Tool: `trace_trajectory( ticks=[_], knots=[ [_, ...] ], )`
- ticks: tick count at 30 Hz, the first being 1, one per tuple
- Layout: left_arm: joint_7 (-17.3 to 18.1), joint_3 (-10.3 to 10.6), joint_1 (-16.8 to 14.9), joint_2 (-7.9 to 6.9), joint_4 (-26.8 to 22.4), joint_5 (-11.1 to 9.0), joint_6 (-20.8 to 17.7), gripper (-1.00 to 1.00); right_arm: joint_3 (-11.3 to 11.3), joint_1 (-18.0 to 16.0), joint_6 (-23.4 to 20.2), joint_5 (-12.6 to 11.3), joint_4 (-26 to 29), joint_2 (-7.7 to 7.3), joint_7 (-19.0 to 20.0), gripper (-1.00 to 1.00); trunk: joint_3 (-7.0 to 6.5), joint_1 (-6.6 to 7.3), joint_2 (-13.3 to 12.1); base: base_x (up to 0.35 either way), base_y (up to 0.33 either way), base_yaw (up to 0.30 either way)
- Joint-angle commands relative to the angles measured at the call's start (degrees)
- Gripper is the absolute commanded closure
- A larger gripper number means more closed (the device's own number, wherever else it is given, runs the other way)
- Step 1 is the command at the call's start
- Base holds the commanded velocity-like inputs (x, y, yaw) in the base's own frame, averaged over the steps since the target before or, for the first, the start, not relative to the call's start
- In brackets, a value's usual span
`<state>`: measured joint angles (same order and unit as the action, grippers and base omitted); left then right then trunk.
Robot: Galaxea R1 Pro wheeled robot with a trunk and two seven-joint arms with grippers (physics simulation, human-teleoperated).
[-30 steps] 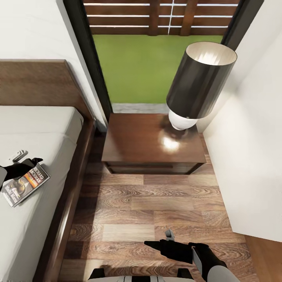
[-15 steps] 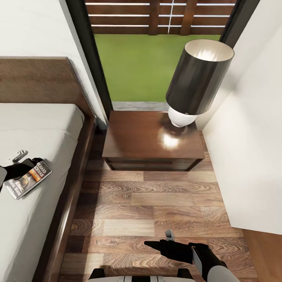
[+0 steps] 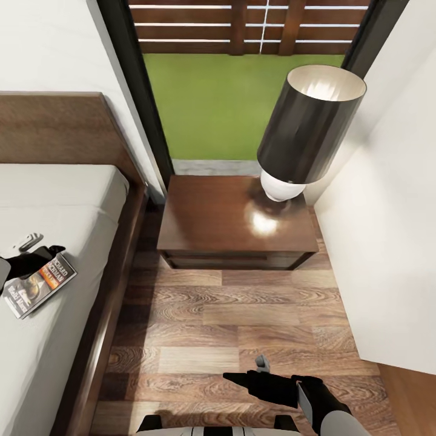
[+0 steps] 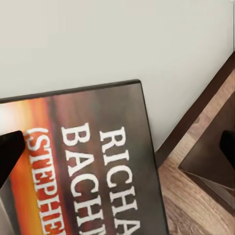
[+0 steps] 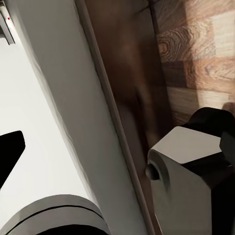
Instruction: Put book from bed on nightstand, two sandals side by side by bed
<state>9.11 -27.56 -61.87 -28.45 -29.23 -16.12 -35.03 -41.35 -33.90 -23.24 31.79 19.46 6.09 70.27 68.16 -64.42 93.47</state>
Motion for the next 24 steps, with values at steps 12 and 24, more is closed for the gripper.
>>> trace_trajectory(
  ticks=[12, 24],
  knots=[
    [0.32, -0.30, 0.00, 0.15, 1.28, -1.20, -0.48, -1.00, -0.48, -0.03, -0.58, 0.46, 0.13, 0.07, 0.30, -1.00, 0.03, -0.01, 0.01, 0.087, 0.010, 0.000],
    [0.34, -0.30, 0.00, 0.15, 1.28, -1.13, -0.48, -1.00, -0.48, -0.03, -0.58, 0.46, 0.13, 0.07, 0.30, -1.00, 0.03, -0.01, 0.01, 0.044, 0.004, 0.000]
  ],
)
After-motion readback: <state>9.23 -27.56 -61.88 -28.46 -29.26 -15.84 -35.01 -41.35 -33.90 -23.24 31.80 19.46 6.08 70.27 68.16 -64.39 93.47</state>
